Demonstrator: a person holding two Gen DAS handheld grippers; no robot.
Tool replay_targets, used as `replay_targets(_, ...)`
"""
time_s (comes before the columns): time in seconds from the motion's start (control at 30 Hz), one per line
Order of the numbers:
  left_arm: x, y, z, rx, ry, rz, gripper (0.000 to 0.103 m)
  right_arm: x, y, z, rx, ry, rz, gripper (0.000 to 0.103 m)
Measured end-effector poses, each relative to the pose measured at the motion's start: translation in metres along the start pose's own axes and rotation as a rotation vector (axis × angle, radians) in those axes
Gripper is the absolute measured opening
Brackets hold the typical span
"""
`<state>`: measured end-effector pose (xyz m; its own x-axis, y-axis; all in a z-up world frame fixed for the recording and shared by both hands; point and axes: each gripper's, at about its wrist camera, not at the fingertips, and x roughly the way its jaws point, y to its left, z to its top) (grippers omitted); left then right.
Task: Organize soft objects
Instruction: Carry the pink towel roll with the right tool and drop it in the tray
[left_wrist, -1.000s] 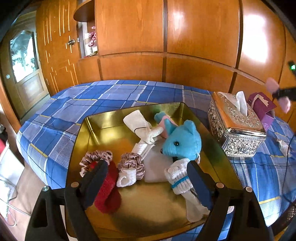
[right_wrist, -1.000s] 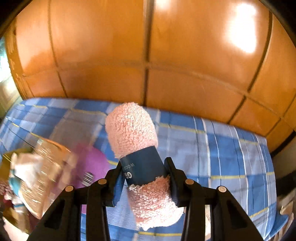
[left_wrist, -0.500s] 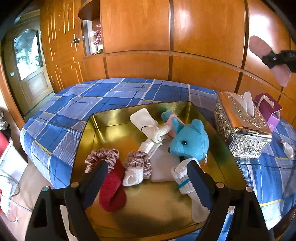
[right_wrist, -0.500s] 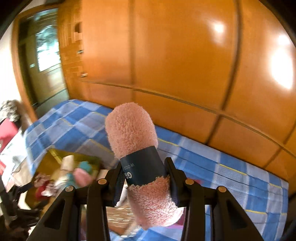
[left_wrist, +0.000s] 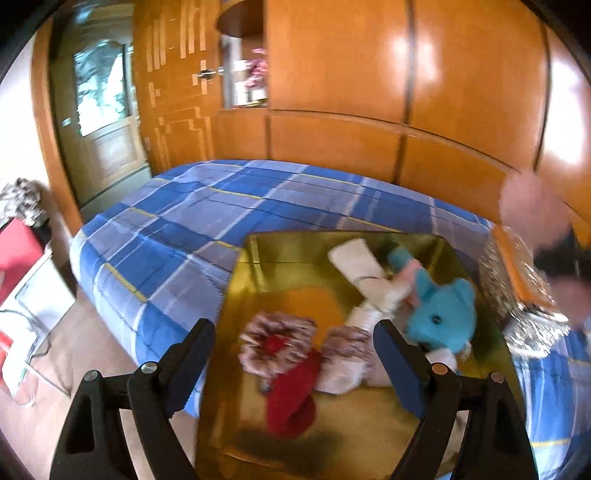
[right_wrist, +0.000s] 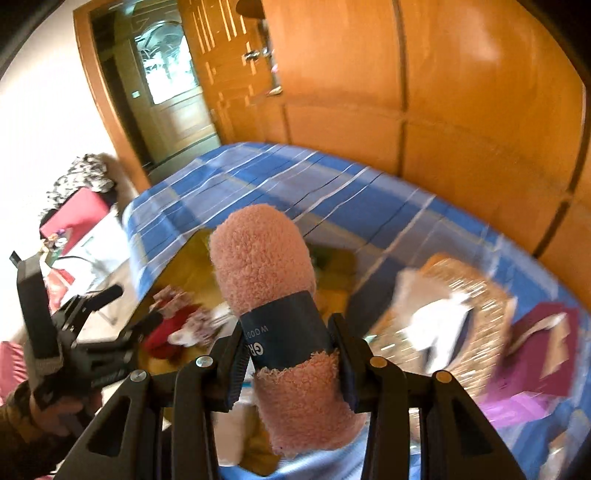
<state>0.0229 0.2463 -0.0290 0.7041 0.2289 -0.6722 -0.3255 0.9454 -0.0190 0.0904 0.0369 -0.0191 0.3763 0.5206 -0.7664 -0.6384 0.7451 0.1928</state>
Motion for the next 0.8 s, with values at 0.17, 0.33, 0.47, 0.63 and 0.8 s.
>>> replay_targets(0.17,0.003,0.022,0.002,-0.06,-0.003,0.042,0.088,0.031,0.029,-0.019,0.0,0.082,0.153,0.041)
replay_targets(0.33,0.005,0.031,0.003,-0.094,0.0,0.06,0.089,0.07,0.056,-0.027,-0.034,0.13,0.135,0.041)
replay_targets(0.47,0.007,0.035,0.003,-0.11,-0.002,0.073,0.092,0.096,0.064,-0.028,-0.008,0.176,0.127,0.042)
replay_targets(0.63,0.009,0.038,0.003,-0.116,0.001,0.08,0.092,0.108,0.077,-0.037,-0.031,0.234,0.179,0.049)
replay_targets(0.8,0.009,0.038,0.003,-0.112,0.0,0.078,0.092,0.099,0.073,-0.044,-0.021,0.225,0.165,0.059)
